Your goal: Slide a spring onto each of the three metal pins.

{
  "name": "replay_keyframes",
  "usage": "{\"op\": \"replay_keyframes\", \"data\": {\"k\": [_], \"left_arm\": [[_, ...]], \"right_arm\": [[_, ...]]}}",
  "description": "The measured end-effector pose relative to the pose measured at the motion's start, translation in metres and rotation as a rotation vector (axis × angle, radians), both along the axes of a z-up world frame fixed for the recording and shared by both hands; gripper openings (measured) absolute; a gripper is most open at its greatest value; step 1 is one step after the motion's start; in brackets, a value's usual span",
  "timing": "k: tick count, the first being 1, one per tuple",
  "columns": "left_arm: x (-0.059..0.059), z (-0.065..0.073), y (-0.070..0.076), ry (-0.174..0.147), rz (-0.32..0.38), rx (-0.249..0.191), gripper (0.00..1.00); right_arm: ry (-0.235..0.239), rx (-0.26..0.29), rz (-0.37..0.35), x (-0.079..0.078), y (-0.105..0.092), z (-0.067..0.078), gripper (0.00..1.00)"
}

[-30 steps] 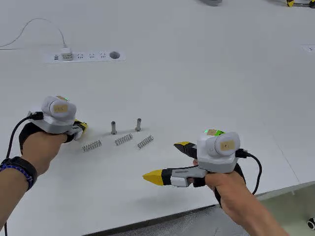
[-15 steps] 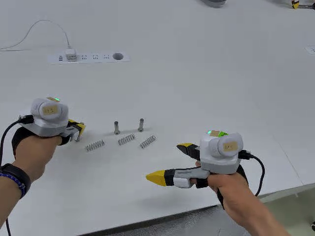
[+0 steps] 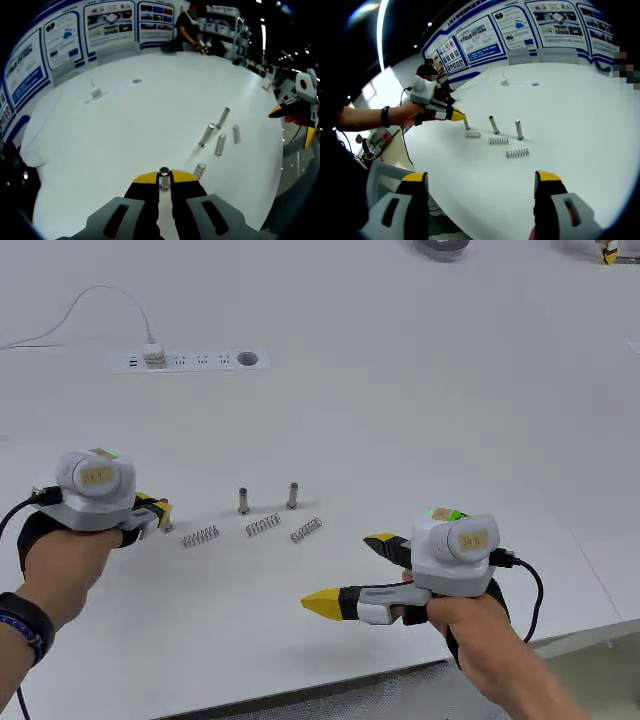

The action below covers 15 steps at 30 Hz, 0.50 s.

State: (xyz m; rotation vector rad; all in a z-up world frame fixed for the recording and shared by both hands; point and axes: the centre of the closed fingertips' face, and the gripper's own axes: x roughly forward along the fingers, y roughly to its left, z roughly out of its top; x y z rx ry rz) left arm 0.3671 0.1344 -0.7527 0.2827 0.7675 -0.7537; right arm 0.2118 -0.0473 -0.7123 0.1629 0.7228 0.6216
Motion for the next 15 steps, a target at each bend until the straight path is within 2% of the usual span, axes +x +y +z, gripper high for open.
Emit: {"op": "replay_keyframes", "data": {"k": [8,15], "left_arm": [[-0.002,0.000,0.002,-0.005,0.010,-0.005,0.07],[-0.001,0.001,-0.009,-0.017,0.006,-0.016,0.07]], "right_arm": [[0.003,0.002,0.003,-0.003,0.002,-0.001,0.89],[0.005,0.000,-0.001,-0.004,0.000,-0.001,0.89]]}}
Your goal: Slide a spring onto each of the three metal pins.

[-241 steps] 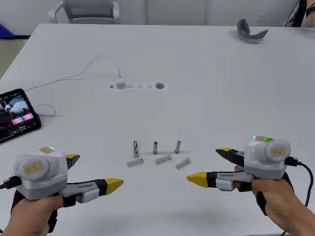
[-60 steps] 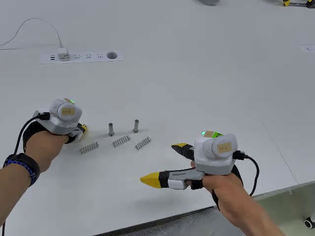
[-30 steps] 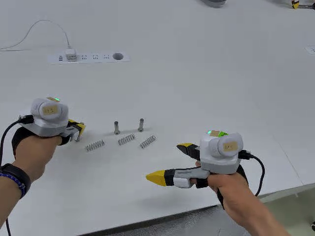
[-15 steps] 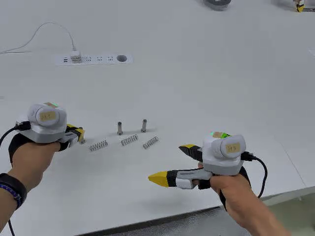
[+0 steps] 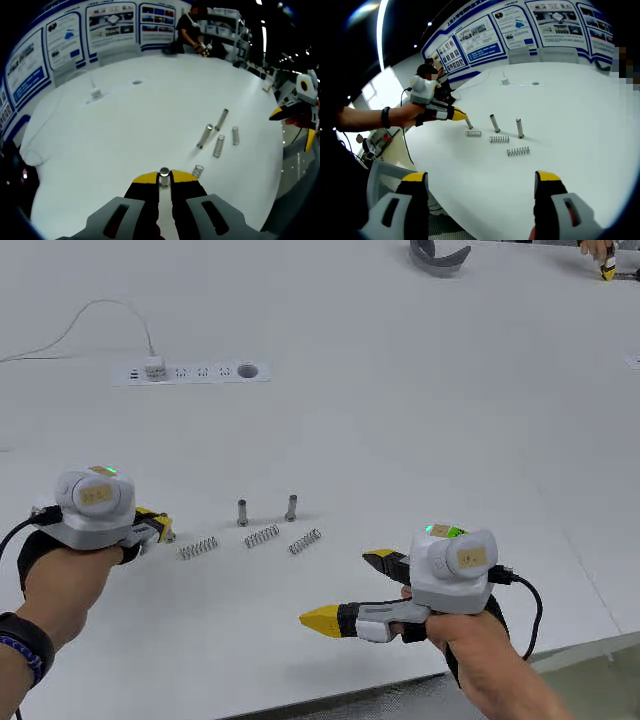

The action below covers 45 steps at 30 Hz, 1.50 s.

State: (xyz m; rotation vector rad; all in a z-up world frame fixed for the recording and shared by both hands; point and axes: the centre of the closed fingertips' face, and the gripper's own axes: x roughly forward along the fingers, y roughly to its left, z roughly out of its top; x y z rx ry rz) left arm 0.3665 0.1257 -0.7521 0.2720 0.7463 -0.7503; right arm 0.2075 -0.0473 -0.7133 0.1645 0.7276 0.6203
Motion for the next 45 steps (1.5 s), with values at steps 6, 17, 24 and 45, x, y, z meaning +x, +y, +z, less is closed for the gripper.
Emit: {"op": "replay_keyframes", "data": {"k": [6,17,24,45], "left_arm": [[0.003,0.001,-0.011,-0.009,-0.014,-0.005,0.07],[0.005,0.000,-0.020,-0.018,-0.028,-0.011,0.07],[0.001,0.000,-0.021,-0.049,-0.079,0.013,0.08],[-0.006,-0.006,-0.015,-0.008,-0.039,0.020,0.20]], "right_arm": [[0.002,-0.002,-0.007,-0.001,-0.003,0.000,0.89],[0.007,0.000,-0.022,-0.004,-0.007,-0.002,0.89],[0.011,-0.001,-0.022,-0.005,-0.006,-0.005,0.89],[0.002,-0.006,-0.023,-0.006,-0.009,-0.002,0.89]]}}
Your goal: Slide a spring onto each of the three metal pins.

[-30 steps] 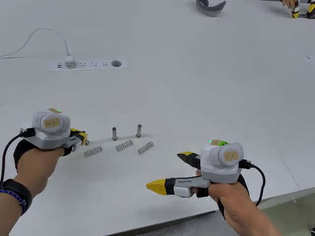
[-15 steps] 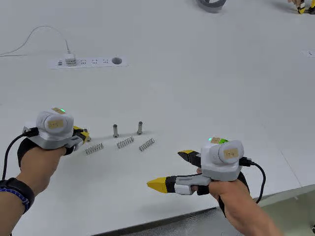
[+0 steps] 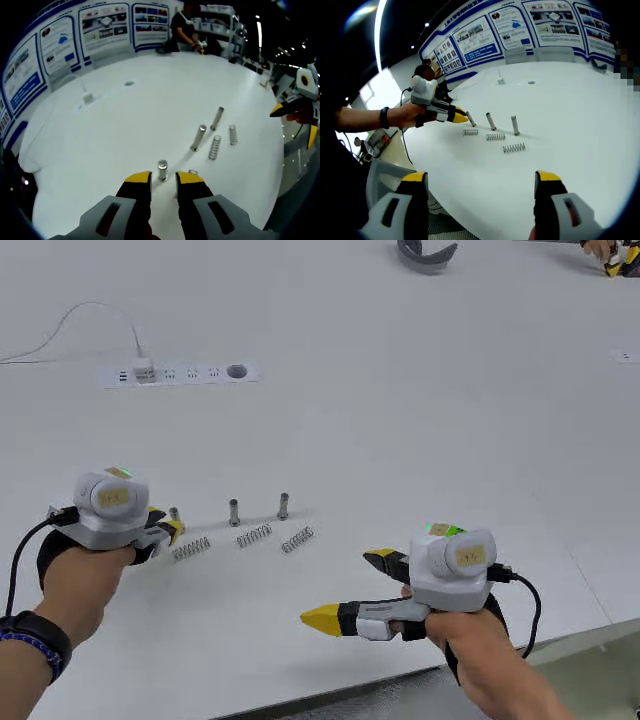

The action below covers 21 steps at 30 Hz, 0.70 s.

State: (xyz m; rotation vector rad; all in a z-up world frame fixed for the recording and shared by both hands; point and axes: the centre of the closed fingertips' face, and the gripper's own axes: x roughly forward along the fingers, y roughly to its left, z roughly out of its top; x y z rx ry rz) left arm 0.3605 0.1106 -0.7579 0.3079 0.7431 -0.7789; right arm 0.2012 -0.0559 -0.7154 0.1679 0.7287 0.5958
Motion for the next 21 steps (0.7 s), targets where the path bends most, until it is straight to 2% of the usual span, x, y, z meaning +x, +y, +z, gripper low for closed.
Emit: {"op": "replay_keyframes", "data": {"k": [21], "left_arm": [[-0.021,-0.001,0.026,0.050,0.068,-0.028,0.33]], "right_arm": [[-0.010,0.005,0.013,-0.003,0.008,0.002,0.89]]}}
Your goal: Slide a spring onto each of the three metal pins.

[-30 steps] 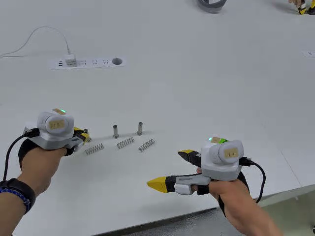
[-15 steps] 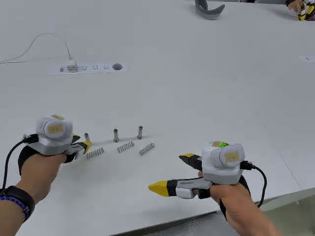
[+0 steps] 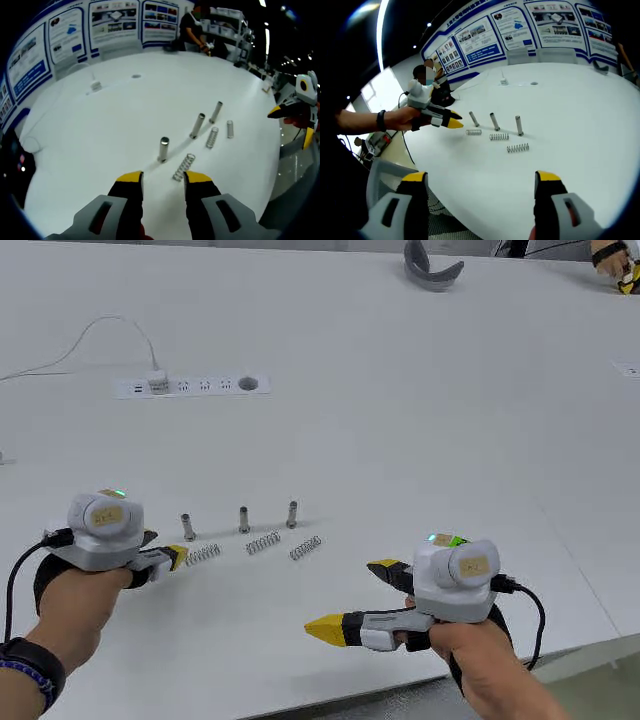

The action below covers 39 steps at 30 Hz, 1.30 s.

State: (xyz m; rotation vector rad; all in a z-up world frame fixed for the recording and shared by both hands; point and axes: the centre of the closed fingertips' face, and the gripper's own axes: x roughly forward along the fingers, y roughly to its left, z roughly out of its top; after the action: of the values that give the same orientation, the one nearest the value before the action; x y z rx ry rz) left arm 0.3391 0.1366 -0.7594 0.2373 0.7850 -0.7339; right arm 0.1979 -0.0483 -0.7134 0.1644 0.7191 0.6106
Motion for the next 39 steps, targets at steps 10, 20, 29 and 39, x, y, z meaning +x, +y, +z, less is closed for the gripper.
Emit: {"op": "replay_keyframes", "data": {"k": [10,20,29,39], "left_arm": [[-0.017,0.002,0.011,0.022,0.033,-0.037,0.39],[-0.029,0.007,0.025,0.015,0.056,-0.051,0.45],[-0.035,0.014,0.036,0.001,0.079,-0.071,0.49],[-0.050,0.024,0.039,-0.009,0.050,-0.097,0.57]], "right_arm": [[-0.004,-0.004,0.009,0.001,0.000,-0.001,0.89],[-0.005,-0.018,0.031,0.003,0.000,-0.003,0.90],[-0.012,-0.030,0.060,0.008,0.002,-0.005,0.90],[-0.018,-0.034,0.062,0.014,-0.002,-0.006,0.91]]}}
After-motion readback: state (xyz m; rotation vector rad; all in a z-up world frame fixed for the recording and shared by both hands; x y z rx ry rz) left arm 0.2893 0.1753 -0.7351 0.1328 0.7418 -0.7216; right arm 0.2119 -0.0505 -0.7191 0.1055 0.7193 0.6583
